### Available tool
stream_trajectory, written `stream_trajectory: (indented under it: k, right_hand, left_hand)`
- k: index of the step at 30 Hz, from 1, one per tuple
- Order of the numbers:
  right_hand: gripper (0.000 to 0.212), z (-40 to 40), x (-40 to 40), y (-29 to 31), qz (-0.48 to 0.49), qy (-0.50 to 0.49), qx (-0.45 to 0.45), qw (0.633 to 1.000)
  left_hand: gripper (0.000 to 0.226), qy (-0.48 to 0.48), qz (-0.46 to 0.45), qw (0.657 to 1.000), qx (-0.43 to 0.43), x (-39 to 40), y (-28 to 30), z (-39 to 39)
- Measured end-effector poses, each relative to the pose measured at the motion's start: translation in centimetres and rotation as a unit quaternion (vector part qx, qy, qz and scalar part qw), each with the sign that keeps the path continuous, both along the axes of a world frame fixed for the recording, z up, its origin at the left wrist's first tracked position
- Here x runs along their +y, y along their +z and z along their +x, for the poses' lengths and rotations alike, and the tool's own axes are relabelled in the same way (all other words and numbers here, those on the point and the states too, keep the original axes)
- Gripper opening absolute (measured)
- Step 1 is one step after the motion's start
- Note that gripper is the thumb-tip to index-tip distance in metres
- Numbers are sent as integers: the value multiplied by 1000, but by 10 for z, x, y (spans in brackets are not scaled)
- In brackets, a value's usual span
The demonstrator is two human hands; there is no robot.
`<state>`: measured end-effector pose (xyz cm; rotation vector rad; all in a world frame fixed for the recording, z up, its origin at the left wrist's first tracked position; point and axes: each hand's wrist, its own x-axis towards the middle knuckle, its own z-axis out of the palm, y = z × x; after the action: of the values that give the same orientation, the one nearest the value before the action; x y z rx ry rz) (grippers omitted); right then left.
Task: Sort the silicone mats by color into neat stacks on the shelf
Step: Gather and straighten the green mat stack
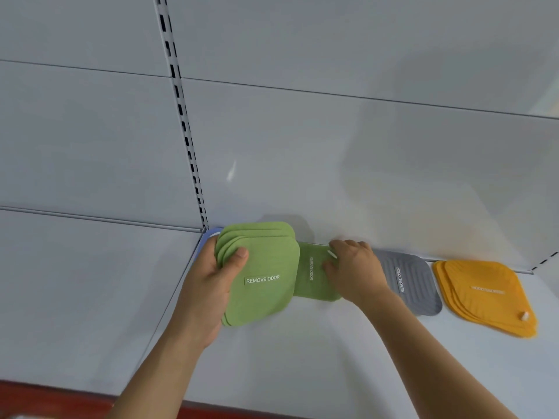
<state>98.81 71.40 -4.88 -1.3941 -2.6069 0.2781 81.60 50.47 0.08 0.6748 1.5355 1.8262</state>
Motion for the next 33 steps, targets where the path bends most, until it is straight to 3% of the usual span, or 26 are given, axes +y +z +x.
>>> stream_trajectory:
  k: [4, 10, 16, 20, 23, 27, 29, 33]
  right_hand:
    - [42, -5, 3, -1, 3, -1, 71, 997]
    - [23, 2, -8, 5, 52, 7, 86, 995]
    - [14, 35, -34, 78, 77, 81, 297, 948]
    - [20, 70, -50, 136, 111, 167, 238, 950]
    - [30, 79, -64, 164, 73, 230, 159, 957]
    - [32, 47, -77, 150, 59, 312, 72, 946]
    - [33, 30, -78, 130, 88, 327, 80, 937]
    - [24, 27, -73, 99, 81, 271, 192, 940]
  left_hand:
    - [24, 21, 3, 1000, 3, -3, -1, 0]
    - [24, 19, 8, 1000, -4, -1, -2, 0]
    - [22, 19, 13, 999, -23, 5, -2, -5]
    - [21, 24, 20, 998, -56, 11, 1, -5]
    - [16, 12, 18, 998, -66, 19, 5, 3]
    - [19, -54, 3, 997, -56, 31, 9, 26]
    - [22, -92, 5, 993, -71, 33, 10, 38]
    - [26, -123, -5, 989, -87, 27, 4, 51]
